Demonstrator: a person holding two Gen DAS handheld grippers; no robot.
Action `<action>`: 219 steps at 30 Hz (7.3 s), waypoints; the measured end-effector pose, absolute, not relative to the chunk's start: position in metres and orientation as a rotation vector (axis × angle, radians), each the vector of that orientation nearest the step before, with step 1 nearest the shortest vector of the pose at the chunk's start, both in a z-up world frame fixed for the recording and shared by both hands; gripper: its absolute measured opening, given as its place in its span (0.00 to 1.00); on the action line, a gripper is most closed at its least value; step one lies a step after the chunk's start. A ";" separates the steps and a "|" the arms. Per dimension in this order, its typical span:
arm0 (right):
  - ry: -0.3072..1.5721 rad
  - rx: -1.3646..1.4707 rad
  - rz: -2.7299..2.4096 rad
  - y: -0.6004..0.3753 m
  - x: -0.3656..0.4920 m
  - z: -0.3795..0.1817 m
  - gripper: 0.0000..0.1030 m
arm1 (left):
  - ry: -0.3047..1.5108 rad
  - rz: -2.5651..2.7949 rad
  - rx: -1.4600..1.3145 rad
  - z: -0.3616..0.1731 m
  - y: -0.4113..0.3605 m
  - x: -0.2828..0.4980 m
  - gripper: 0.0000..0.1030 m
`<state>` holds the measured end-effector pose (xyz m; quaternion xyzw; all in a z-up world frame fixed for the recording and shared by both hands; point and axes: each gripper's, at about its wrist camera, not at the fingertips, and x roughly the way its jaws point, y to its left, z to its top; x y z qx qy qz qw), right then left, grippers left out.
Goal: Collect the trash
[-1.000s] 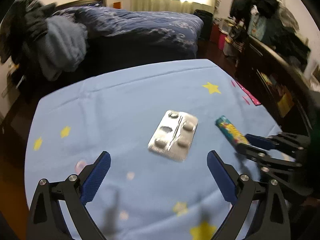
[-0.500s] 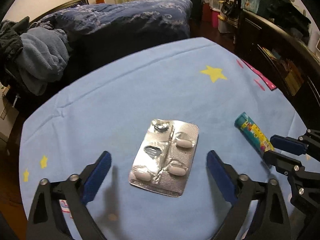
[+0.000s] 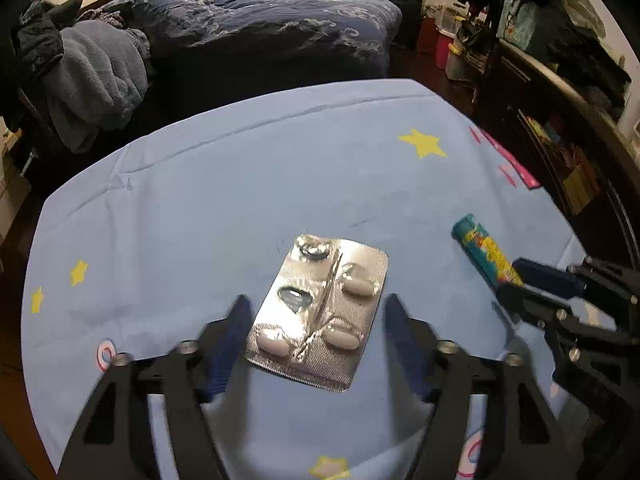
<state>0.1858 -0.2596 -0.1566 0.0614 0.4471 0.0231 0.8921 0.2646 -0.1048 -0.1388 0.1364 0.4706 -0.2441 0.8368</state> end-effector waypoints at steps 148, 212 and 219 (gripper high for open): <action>0.620 0.191 -0.195 -0.412 0.057 -0.040 0.97 | 0.648 -0.263 0.158 0.018 -0.186 0.142 0.96; 0.589 0.027 -0.050 -0.223 0.050 0.003 0.97 | 0.598 -0.098 0.027 0.016 -0.005 0.080 0.96; 0.587 0.030 -0.050 -0.223 0.050 0.002 0.97 | 0.600 -0.101 0.027 0.016 -0.007 0.079 0.96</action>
